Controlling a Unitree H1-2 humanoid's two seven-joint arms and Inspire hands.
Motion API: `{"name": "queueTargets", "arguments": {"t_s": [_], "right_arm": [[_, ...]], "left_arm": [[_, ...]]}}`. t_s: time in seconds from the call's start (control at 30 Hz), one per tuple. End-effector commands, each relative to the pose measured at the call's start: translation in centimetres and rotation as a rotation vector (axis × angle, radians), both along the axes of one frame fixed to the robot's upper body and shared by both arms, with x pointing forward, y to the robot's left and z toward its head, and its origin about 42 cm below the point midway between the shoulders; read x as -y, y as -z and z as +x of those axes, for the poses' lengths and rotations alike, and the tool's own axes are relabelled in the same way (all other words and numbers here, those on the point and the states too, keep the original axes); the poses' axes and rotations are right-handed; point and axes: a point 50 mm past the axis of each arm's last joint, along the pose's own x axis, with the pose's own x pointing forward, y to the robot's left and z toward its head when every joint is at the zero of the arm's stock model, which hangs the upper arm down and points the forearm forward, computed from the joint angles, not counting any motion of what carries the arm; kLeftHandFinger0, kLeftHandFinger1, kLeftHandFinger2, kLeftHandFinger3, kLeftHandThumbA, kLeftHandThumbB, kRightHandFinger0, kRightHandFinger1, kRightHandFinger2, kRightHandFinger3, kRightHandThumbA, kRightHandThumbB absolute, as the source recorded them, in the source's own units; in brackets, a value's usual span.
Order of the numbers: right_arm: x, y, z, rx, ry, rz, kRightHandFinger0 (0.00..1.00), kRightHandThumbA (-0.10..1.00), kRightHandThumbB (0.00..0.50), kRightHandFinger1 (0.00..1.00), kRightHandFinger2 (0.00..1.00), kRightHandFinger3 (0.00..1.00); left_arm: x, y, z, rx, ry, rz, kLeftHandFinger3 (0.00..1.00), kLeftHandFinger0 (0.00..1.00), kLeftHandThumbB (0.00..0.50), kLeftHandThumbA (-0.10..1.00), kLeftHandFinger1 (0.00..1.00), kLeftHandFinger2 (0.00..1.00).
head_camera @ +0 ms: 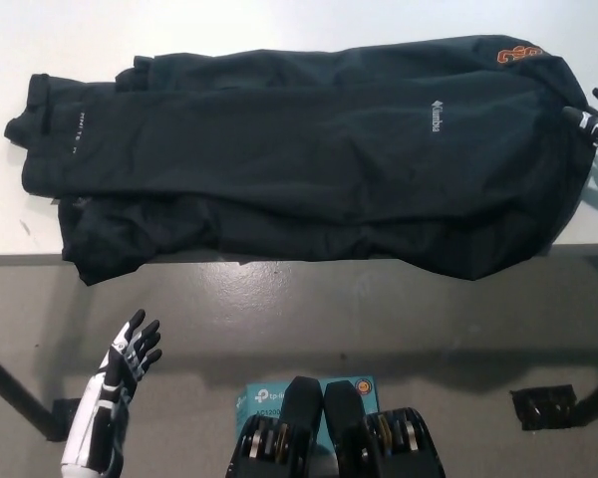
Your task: The robot grabs the right edges of the black jacket on the table, and folds it in half
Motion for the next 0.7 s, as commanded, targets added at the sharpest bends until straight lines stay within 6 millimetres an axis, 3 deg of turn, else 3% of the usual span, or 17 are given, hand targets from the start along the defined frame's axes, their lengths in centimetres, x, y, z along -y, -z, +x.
{"name": "queueTargets", "arguments": {"t_s": [0.0,0.53,0.57,0.67], "right_arm": [[0.9,-3.0,0.2,0.157,0.070,-0.056,1.00,1.00,0.409,1.00,1.00,1.00],[0.5,-1.9,0.8,0.137,0.070,0.011,1.00,1.00,0.369,1.00,1.00,1.00],[0.6,-0.7,1.0,0.117,0.070,0.008,1.00,1.00,0.353,1.00,1.00,1.00],[0.8,0.4,1.0,0.092,0.091,0.017,1.00,1.00,0.375,1.00,1.00,1.00]], "left_arm": [[-0.3,-0.5,-0.5,0.038,0.012,0.012,1.00,1.00,0.137,1.00,1.00,1.00],[-0.4,-0.7,-0.2,0.046,0.011,0.015,1.00,1.00,0.140,1.00,1.00,1.00],[-0.3,-0.8,-0.2,0.050,0.013,0.012,1.00,1.00,0.129,1.00,1.00,1.00],[-0.3,-0.8,-0.2,0.049,0.015,0.010,1.00,1.00,0.133,1.00,1.00,1.00]]}}
